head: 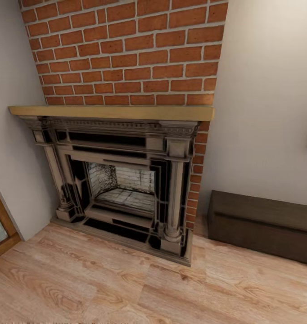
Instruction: Turn on the radio receiver that's on the table in the living room.
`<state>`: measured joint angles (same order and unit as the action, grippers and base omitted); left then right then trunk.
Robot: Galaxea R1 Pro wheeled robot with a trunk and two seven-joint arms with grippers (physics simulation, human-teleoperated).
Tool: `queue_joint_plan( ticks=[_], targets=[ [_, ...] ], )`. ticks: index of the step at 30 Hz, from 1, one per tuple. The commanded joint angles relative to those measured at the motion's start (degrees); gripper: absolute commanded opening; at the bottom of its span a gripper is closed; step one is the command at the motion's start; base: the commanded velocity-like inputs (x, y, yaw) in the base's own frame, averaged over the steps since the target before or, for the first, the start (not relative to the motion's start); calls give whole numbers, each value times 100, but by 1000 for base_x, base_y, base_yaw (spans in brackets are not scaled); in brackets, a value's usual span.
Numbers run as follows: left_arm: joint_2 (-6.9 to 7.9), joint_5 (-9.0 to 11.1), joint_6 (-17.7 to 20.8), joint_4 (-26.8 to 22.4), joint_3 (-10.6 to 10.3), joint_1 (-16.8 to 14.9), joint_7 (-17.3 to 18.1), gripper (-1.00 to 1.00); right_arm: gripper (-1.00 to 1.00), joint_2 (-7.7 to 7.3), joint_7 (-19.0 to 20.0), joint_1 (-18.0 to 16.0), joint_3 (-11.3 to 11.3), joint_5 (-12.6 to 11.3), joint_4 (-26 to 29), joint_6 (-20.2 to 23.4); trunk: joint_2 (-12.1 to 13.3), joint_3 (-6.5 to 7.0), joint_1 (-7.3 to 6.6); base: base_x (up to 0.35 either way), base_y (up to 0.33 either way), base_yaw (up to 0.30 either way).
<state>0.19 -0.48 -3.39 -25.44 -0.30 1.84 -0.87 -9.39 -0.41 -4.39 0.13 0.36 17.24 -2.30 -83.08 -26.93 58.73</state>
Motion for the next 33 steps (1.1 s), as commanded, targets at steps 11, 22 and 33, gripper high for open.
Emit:
queue_joint_plan(
  ticks=[11, 22, 33],
  targets=[
    [70, 42, 477, -1004, 46, 1, -168, 100, 100, -332, -191, -9, -37, -17, 184, -107, 0, 0, 0, 0, 0, 278],
    [6, 20, 345, -1052, 66, 1, -166, 100, 100, -319, -205, -9, 4, -26, 158, -120, 0, 0, 0, 0, 0, 300],
    [220, 56, -543, -565, 423, 1, -164, 100, 100, -318, -205, -9, 22, -10, 157, -122, 0, 0, 0, 0, 0, 300]
  ],
)
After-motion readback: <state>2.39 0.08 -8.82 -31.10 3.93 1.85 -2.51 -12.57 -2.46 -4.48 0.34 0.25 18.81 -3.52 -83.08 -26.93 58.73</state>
